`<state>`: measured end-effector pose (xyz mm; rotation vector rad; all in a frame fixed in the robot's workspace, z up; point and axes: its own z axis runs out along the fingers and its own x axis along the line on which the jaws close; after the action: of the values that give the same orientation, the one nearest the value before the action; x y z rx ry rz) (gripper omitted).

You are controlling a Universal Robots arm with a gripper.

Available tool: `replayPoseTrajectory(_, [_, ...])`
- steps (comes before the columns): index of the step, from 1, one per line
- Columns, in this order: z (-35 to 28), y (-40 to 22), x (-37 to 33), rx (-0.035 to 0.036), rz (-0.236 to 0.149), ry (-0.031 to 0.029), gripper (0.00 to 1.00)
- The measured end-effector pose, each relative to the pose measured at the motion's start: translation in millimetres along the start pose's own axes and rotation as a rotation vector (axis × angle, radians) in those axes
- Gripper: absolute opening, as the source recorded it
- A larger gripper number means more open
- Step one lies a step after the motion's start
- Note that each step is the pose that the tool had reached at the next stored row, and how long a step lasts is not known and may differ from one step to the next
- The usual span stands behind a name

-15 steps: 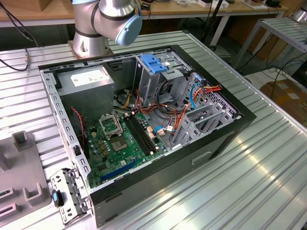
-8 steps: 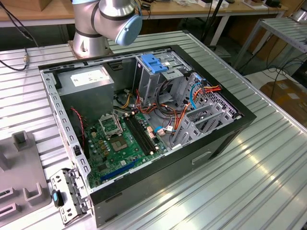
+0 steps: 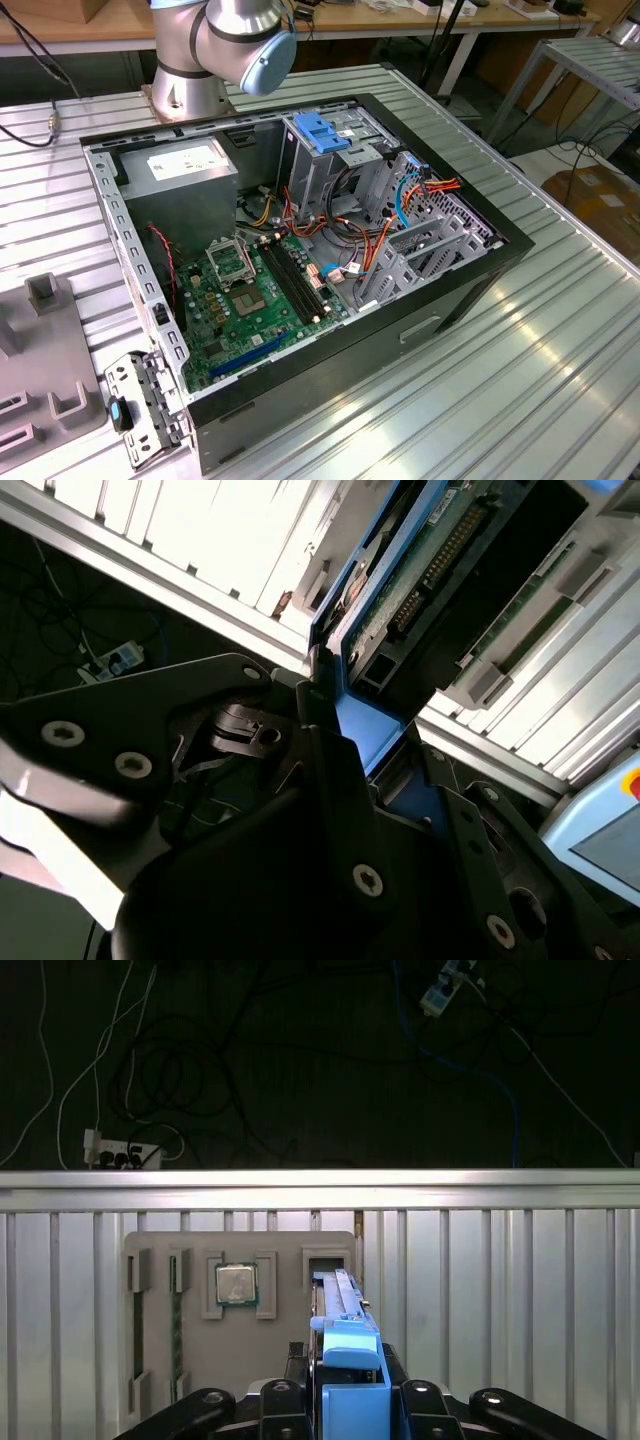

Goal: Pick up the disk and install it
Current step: 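Pick up the disk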

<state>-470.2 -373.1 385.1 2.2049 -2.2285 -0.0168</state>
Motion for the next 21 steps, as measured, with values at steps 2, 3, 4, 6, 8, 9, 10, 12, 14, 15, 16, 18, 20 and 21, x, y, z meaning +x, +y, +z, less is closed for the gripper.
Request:
replayPoseTrajectory(2, [-0.6, 0.0, 0.0, 0.0, 0.0, 0.0, 0.37])
replayPoseTrajectory(3, [-1.0, 0.0, 0.0, 0.0, 0.0, 0.0001, 0.37])
replayPoseTrajectory(4, [-1.4, 0.0, 0.0, 0.0, 0.0, 0.0, 0.37])
replayPoseTrajectory(6, [-2.7, 0.0, 0.0, 0.0, 0.0, 0.0, 0.37])
replayPoseTrajectory(8, [-4.1, 0.0, 0.0, 0.0, 0.0, 0.0, 0.37])
replayPoseTrajectory(9, [-4.8, 0.1, 0.0, 0.0, 0.0, 0.0, 0.37])
replayPoseTrajectory(10, [-5.7, 0.1, 0.0, 0.0, 0.0, 0.0, 0.37])
replayPoseTrajectory(12, [-7.5, 0.1, 0.0, 0.0, 0.0, 0.0, 0.37])
replayPoseTrajectory(14, [-9.1, 0.1, 0.0, -0.0001, 0.0, 0.0, 0.37])
replayPoseTrajectory(15, [-9.7, 0.1, 0.0, 0.0, 0.0, 0.0, 0.37])
replayPoseTrajectory(16, [-10.3, 0.1, 0.0, 0.0, 0.0, 0.0, 0.37])
replayPoseTrajectory(18, [-11.6, 0.1, 0.0, 0.0, 0.0, 0.0, 0.37])
replayPoseTrajectory(20, [-13.3, 0.2, -0.1, 0.0, 0.0, 0.0, 0.37])
replayPoseTrajectory(21, [-13.9, 0.2, 0.0, 0.0, 0.0, 0.0, 0.37])
